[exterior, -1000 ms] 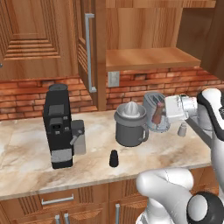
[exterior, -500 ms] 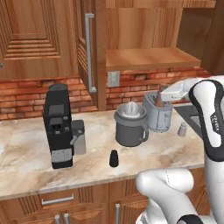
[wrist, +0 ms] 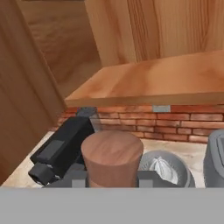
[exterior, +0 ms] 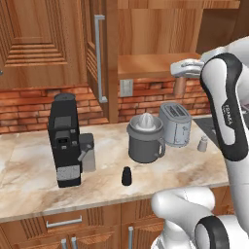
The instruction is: There are various items on the counter. Only move the condiments/shakers into the cabinet.
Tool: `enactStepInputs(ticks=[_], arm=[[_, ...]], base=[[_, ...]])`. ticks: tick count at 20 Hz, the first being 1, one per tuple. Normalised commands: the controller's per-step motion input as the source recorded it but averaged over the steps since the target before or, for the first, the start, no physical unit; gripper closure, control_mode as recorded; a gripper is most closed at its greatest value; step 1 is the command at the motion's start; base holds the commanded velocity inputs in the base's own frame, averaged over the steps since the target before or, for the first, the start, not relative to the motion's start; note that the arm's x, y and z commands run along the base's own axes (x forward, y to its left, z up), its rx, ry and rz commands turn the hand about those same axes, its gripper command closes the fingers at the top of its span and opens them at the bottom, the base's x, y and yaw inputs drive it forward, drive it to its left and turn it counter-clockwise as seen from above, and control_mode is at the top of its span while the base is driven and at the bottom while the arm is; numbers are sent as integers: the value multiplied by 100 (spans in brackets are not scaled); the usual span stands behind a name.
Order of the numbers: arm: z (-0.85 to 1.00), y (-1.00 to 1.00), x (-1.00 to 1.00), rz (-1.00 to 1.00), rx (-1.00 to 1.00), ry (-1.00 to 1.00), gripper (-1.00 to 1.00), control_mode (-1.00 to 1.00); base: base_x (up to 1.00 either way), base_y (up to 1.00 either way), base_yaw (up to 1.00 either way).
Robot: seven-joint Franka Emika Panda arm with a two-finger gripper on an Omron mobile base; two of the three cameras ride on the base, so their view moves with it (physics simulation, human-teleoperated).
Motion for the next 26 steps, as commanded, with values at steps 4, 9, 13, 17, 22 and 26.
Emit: enactStepInputs(ticks=[4, 9, 13, 17, 22, 26], arm=[[28, 4, 0, -2, -20, -9, 100, -100], [0, 0, -12, 0, -38, -52, 100, -100], [0, 0, 0, 0, -14, -27, 100, -100], [0, -2, 0, -1, 4, -17, 100, -100], [0, -29, 10, -7, 18, -11, 100, -100], [0, -20, 27, -4, 6, -1, 100, -100]], base=[[0, 0, 0], [0, 0, 0], [0, 0, 0], [0, 0, 0], [0, 0, 0], [0, 0, 0]])
